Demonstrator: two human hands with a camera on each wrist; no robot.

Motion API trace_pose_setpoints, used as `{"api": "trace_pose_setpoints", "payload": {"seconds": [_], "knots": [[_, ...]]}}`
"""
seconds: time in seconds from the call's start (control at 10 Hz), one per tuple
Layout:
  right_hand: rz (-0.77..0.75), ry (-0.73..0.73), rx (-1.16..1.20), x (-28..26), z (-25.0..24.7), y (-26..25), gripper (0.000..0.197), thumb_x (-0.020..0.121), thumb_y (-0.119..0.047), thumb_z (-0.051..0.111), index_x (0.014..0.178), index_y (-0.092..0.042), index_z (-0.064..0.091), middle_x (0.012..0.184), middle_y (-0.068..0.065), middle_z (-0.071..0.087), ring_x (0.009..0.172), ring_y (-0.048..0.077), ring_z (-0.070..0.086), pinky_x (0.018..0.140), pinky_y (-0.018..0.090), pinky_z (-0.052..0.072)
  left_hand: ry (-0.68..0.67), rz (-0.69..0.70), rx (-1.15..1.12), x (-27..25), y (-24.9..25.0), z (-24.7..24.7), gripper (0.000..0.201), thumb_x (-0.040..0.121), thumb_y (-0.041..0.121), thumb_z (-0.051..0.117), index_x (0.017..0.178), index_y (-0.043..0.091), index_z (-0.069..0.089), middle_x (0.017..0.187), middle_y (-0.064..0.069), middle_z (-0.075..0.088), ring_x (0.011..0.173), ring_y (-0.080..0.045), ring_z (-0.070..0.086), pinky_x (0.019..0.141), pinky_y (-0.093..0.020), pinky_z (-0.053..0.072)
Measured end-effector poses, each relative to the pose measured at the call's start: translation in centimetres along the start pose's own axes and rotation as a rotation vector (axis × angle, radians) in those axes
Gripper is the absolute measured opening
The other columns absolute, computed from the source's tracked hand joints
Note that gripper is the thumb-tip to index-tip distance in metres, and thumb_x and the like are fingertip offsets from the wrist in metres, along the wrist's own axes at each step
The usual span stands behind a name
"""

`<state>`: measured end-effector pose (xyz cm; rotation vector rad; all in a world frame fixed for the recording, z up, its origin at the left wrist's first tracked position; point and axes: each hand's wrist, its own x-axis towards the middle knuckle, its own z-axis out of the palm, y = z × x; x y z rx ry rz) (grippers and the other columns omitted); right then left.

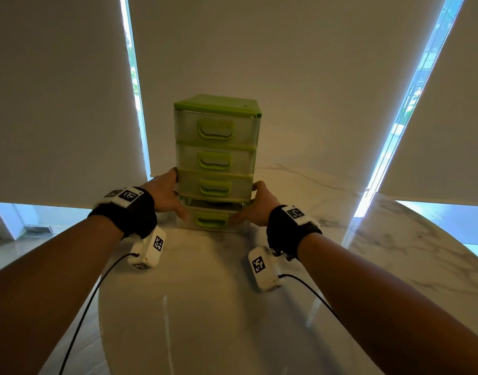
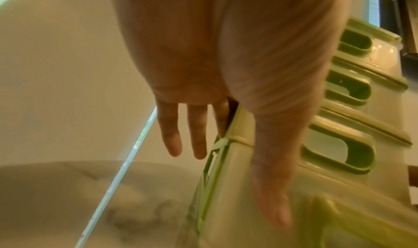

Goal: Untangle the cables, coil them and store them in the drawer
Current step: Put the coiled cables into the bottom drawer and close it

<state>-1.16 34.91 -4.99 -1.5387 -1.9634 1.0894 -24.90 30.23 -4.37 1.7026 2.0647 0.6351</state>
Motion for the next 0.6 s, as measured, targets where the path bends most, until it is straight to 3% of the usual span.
{"api": "trace_pose_setpoints", "payload": {"seconds": [0.1, 0.2, 0.4, 0.5, 0.6], "knots": [[0.002, 0.098, -0.063, 0.7, 0.3, -0.4, 0.058, 0.074, -0.026, 0.08, 0.11, -0.023, 0.035, 0.099, 0.005, 0.055, 0.089, 0.029, 0.056, 0.077, 0.041, 0.05, 0.151, 0.018, 0.037, -0.1, 0.6, 0.7, 0.096, 0.055, 0.024, 0.093, 0.135, 0.017, 0.041, 0.132, -0.008, 0.056, 0.113, -0.031, 0.057, 0.096, -0.043, 0.047], [0.015, 0.172, -0.109, 1.4, 0.9, -0.8, 0.044, 0.084, -0.023, 0.069, 0.113, -0.022, 0.036, 0.106, 0.01, 0.06, 0.087, 0.033, 0.056, 0.075, 0.042, 0.047, 0.252, 0.013, 0.021, 0.2, 0.8, 1.3, 0.085, 0.06, 0.02, 0.091, 0.132, 0.013, 0.047, 0.13, -0.012, 0.058, 0.115, -0.032, 0.056, 0.094, -0.04, 0.045], [0.019, 0.125, -0.11, 0.7, 0.8, -0.7, 0.05, 0.083, -0.025, 0.069, 0.12, -0.021, 0.035, 0.109, 0.011, 0.06, 0.094, 0.034, 0.06, 0.081, 0.043, 0.051, 0.184, -0.047, -0.004, -0.3, 1.5, 1.0, 0.083, 0.069, 0.024, 0.086, 0.138, 0.013, 0.04, 0.137, -0.011, 0.053, 0.121, -0.031, 0.052, 0.097, -0.039, 0.043], [0.03, 0.011, -0.074, -1.1, 0.3, -0.7, 0.059, 0.081, -0.035, 0.07, 0.127, -0.021, 0.036, 0.113, 0.011, 0.06, 0.1, 0.033, 0.062, 0.085, 0.046, 0.054, 0.107, -0.056, -0.085, -2.0, 2.6, 0.7, 0.081, 0.076, 0.026, 0.08, 0.142, 0.016, 0.035, 0.14, -0.01, 0.049, 0.122, -0.03, 0.05, 0.097, -0.038, 0.046], [0.006, -0.077, -0.005, -4.4, -1.2, -0.6, 0.034, 0.087, -0.034, 0.067, 0.107, -0.016, 0.047, 0.092, 0.005, 0.058, 0.079, 0.025, 0.061, 0.06, 0.03, 0.051, 0.127, 0.027, -0.147, -5.3, 4.3, 0.3, 0.075, 0.082, 0.02, 0.075, 0.144, 0.015, 0.035, 0.143, -0.01, 0.046, 0.128, -0.028, 0.045, 0.097, -0.033, 0.042]]}}
